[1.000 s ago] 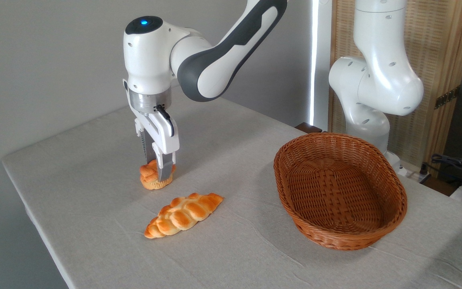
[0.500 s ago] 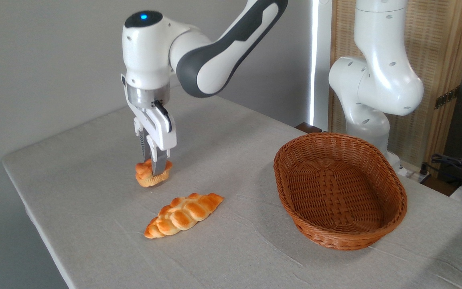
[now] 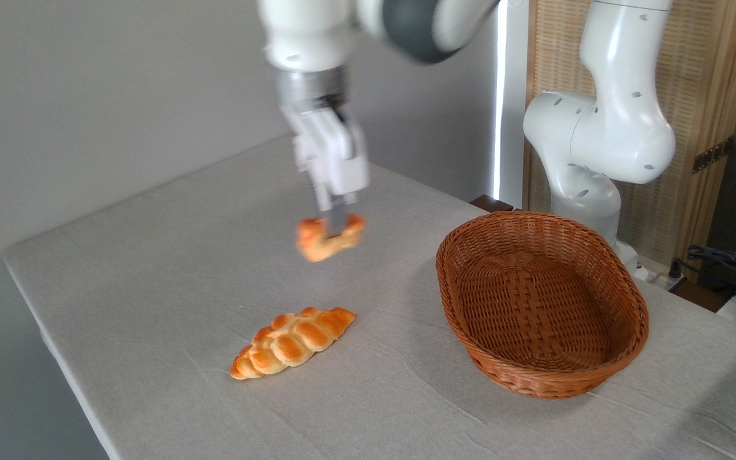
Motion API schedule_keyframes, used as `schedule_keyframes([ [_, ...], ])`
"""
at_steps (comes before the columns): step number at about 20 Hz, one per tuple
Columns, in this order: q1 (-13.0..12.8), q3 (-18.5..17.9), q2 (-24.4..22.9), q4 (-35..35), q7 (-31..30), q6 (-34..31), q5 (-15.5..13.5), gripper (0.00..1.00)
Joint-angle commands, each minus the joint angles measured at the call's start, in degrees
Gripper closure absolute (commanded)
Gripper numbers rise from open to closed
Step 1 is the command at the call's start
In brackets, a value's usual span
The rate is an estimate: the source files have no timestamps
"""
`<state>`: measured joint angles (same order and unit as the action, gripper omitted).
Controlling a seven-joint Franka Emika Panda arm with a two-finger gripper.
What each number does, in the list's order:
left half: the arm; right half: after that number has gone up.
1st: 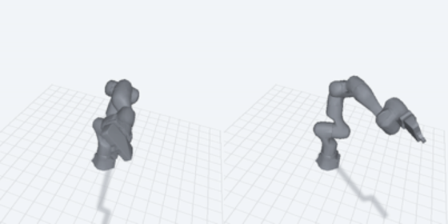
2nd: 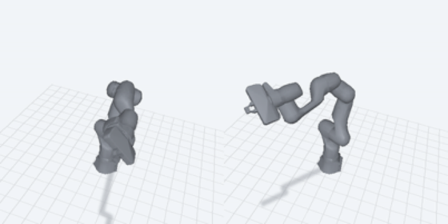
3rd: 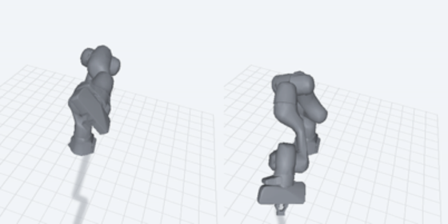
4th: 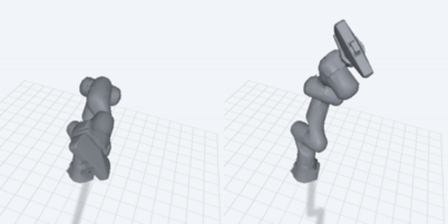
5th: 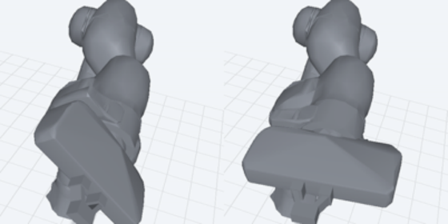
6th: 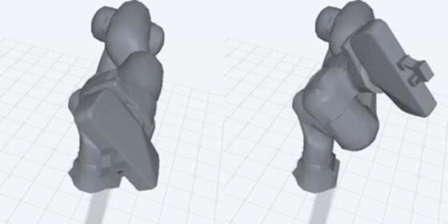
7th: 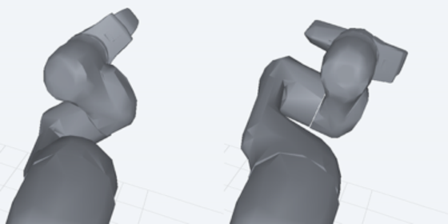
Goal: Put bread into the basket
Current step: 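Lift the bun and carry it over the wicker basket, then lower the bun into the basket and open the gripper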
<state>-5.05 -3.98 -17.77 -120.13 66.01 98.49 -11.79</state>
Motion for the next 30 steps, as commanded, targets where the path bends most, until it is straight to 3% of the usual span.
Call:
schedule_keyframes([
  [1,-0.4,-7.9,-8.2,-6.1,14.3,-8.0,6.5,0.82],
  [3,-0.7,-9.6,-9.6,-9.0,16.8,-7.6,12.1,0.82],
  [5,-2.0,-13.4,-10.2,-10.0,20.0,-7.9,14.4,0.8],
  [8,-2.1,-15.3,-11.4,-12.7,21.9,-8.2,14.5,0.76],
  [10,-3.1,-15.3,-11.2,-14.5,21.7,-8.7,14.5,0.6],
  [14,-4.3,-15.3,-10.7,-16.7,22.3,-11.5,14.4,0.57],
  [16,-6.6,-15.3,-10.1,-17.2,22.1,-11.6,13.9,0.58],
  [18,-7.3,-15.3,-9.7,-17.8,22.1,-11.4,13.9,0.57],
  [21,-7.4,-15.3,-8.8,-17.8,23.0,-10.9,13.9,0.33],
  [23,-8.9,-15.3,-7.6,-17.8,23.5,-10.7,14.0,0.25],
  [24,-9.3,-15.3,-7.1,-17.8,23.4,-10.7,13.9,0.17],
  [25,-9.4,-15.3,-6.7,-17.8,23.3,-10.7,13.8,0.0],
  [30,-9.4,-15.4,-6.4,-17.7,23.1,-10.7,13.5,0.0],
])
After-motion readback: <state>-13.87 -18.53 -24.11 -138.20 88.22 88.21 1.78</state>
